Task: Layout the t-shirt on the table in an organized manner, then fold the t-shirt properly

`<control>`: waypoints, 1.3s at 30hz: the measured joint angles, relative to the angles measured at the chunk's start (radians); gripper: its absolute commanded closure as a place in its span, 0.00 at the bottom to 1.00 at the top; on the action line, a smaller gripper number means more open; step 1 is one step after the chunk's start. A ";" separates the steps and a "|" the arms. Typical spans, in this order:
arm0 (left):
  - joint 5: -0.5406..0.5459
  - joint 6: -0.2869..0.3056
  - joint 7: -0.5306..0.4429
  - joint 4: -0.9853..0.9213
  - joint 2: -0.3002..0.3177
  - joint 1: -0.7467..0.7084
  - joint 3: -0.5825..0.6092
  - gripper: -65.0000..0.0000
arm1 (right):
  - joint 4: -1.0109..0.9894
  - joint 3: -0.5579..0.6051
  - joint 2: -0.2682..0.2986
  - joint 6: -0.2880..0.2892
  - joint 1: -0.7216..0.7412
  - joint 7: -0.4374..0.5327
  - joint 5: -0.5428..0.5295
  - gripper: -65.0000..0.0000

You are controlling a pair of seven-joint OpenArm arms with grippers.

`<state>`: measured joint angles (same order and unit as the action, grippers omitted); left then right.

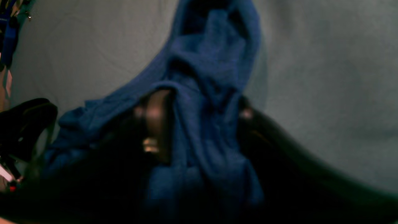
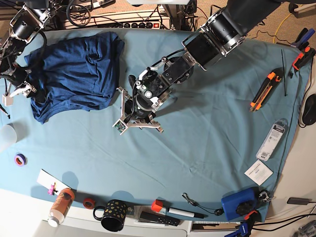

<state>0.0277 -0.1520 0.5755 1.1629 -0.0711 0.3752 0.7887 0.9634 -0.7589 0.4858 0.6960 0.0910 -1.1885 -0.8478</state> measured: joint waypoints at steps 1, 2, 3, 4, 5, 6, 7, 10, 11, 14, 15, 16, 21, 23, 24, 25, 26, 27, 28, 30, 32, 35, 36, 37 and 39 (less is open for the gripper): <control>0.000 0.000 0.000 0.000 0.000 0.000 0.000 0.79 | -0.002 0.000 -0.002 -0.001 0.000 -0.012 0.002 0.95; 0.000 0.000 0.000 0.000 0.000 0.000 0.000 0.79 | -0.002 0.000 -0.004 -0.006 0.000 -0.014 -0.004 1.00; 0.000 0.000 0.000 0.000 0.000 0.000 0.000 0.79 | -0.002 0.000 -0.003 -0.006 0.000 -0.021 -0.004 1.00; 0.000 0.000 0.000 0.000 0.000 0.000 0.000 0.79 | -0.002 0.000 -0.003 -0.006 0.001 -0.038 -0.003 1.00; 0.000 0.000 0.000 0.000 0.000 0.000 0.000 0.79 | -0.001 0.000 -0.002 -0.006 0.001 -0.046 -0.004 1.00; 0.000 0.000 0.000 0.000 0.000 0.000 0.000 0.79 | -0.001 0.000 0.000 -0.006 0.000 -0.056 -0.011 1.00; 0.000 0.000 0.000 0.000 0.000 0.000 0.000 0.79 | -0.002 0.000 0.003 -0.005 0.000 -0.071 -0.017 1.00; 0.000 0.000 -0.001 0.000 0.003 0.000 0.000 0.79 | -0.002 0.002 0.027 0.001 -0.008 -0.098 -0.018 1.00; 0.000 0.000 -0.001 0.000 0.005 0.000 0.000 0.79 | -0.003 0.003 0.039 0.001 -0.013 -0.100 -0.017 1.00; 0.000 0.000 -0.008 0.000 0.012 0.001 0.000 0.79 | -0.004 0.003 0.082 0.000 -0.031 -0.119 0.003 1.00; 0.000 0.000 -0.008 0.001 0.014 0.002 0.000 0.79 | -0.004 0.003 0.094 0.000 -0.036 -0.121 0.011 1.00; 0.000 0.000 -0.008 0.001 0.014 0.002 0.000 0.79 | -0.006 0.003 0.103 -0.001 -0.042 -0.121 0.014 1.00; 0.000 0.000 -0.008 0.001 0.016 0.002 0.000 0.79 | -0.008 0.007 0.124 0.000 -0.047 -0.099 0.063 1.00; 0.000 0.000 -0.008 0.001 0.016 0.002 0.000 0.79 | -0.008 0.007 0.130 0.000 -0.047 -0.067 0.098 1.00; 0.000 0.000 -0.008 0.001 0.016 0.002 0.000 0.79 | -0.008 0.007 0.132 0.001 -0.047 -0.058 0.118 1.00; 0.000 0.000 -0.008 0.001 0.016 0.002 0.000 0.79 | -0.008 0.007 0.135 0.001 -0.047 -0.049 0.130 1.00; 0.000 0.000 -0.008 0.001 0.016 0.002 0.000 0.79 | -0.008 0.007 0.138 0.000 -0.047 -0.039 0.149 1.00; 0.000 0.000 -0.008 0.001 0.016 0.002 0.000 0.79 | -0.008 0.007 0.140 -0.010 -0.047 -0.029 0.166 1.00; 0.000 0.000 -0.008 0.001 0.016 0.002 0.000 0.79 | -0.008 0.007 0.143 -0.016 -0.047 -0.018 0.182 1.00; 0.000 0.000 -0.008 0.002 0.016 0.002 0.000 0.79 | -0.008 0.007 0.150 -0.026 -0.047 0.009 0.221 1.00; 0.000 0.000 -0.008 0.002 0.016 0.002 0.000 0.79 | -0.009 0.008 0.159 -0.041 -0.047 0.019 0.246 1.00; 0.000 0.000 -0.007 0.002 0.016 0.002 0.000 0.79 | -0.011 0.008 0.177 -0.050 -0.050 0.022 0.277 1.00; 0.000 0.000 -0.007 0.002 0.016 0.002 0.000 0.79 | -0.012 0.008 0.183 -0.057 -0.052 0.028 0.304 1.00; 0.000 0.000 -0.008 0.002 0.016 0.002 0.000 0.79 | -0.014 0.009 0.191 -0.068 -0.053 0.037 0.321 1.00; 0.000 0.000 -0.008 0.002 0.016 0.002 0.000 0.79 | -0.015 0.010 0.206 -0.095 -0.055 0.049 0.352 1.00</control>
<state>0.0273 -0.1524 0.5678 1.1648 -0.0551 0.3775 0.7887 0.9485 -0.7494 0.6922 0.6014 0.0360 -1.1397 -0.4957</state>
